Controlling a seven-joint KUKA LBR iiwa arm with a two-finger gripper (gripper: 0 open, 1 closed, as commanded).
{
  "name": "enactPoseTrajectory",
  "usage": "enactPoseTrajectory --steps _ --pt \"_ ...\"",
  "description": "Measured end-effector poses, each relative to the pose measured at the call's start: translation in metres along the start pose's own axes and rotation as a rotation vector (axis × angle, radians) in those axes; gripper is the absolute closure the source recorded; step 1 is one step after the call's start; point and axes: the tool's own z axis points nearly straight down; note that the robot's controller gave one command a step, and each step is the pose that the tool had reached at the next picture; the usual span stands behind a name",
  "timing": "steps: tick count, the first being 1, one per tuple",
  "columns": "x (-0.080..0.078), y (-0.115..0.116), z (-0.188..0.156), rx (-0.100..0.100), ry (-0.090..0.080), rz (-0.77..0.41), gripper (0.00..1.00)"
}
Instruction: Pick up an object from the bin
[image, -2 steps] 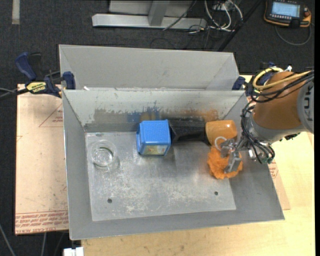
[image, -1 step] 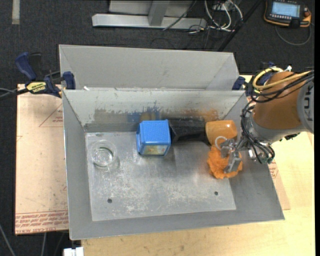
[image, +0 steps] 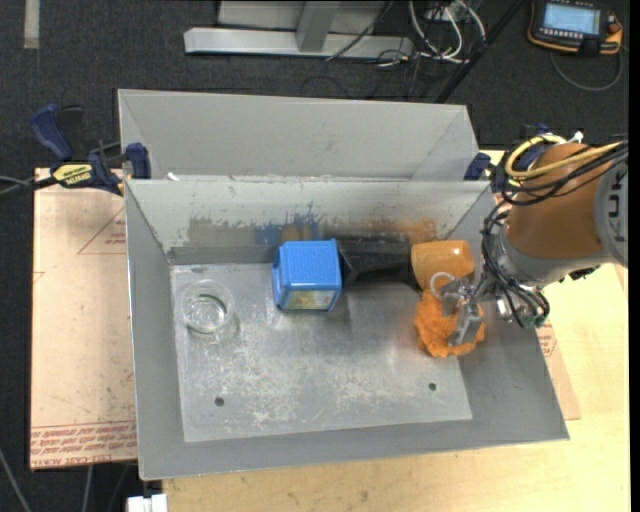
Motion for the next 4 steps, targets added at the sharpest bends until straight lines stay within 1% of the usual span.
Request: enactPoseTrajectory --steps 1,2,3,4 --pt "0.0 0.0 0.0 0.0 0.0 0.0 1.0" --pt "-0.005 0.009 0.018 -0.003 -0.002 -0.003 1.0" --pt "-0.005 0.009 0.018 -0.003 -0.002 -0.003 1.0" --pt "-0.002 0.009 0.014 -0.004 -0.004 -0.007 1.0"
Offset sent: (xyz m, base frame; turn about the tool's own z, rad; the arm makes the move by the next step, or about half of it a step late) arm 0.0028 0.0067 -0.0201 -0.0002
